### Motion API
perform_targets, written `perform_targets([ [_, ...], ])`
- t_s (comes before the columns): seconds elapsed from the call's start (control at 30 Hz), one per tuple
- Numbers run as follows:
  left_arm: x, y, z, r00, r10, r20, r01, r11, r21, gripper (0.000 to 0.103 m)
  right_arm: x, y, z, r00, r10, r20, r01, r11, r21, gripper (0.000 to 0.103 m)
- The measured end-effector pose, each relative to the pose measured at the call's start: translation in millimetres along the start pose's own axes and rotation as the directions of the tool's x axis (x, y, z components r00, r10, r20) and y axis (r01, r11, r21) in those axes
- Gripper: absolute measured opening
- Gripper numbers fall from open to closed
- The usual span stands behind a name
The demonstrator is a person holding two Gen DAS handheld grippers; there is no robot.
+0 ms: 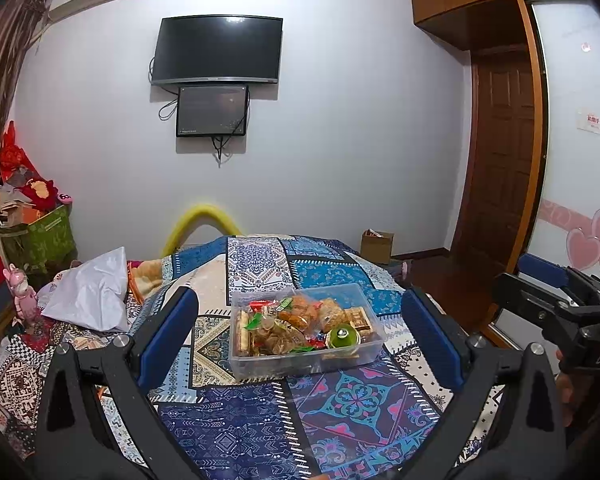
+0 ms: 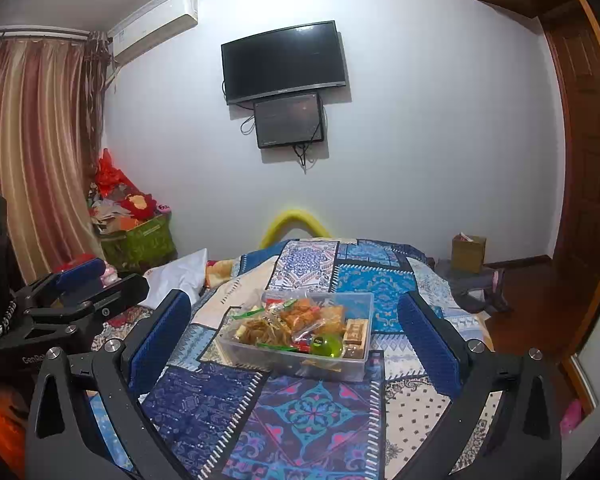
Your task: Organize snacks
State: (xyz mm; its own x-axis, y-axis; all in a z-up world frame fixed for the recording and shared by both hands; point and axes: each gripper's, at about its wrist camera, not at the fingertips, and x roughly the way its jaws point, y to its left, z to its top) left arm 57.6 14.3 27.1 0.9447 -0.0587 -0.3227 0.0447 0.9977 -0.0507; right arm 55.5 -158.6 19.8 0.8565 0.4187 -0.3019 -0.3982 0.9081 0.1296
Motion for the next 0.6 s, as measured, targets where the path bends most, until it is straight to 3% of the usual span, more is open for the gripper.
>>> perform_targets([
  [0.6, -0.1, 0.3, 0.9, 1.0, -0.026, -0.011, 0.026, 1.0, -0.005, 0.103, 1.4, -1.8, -1.0, 1.0, 0.001, -0.003, -0.001, 1.0, 0.003, 0.103],
])
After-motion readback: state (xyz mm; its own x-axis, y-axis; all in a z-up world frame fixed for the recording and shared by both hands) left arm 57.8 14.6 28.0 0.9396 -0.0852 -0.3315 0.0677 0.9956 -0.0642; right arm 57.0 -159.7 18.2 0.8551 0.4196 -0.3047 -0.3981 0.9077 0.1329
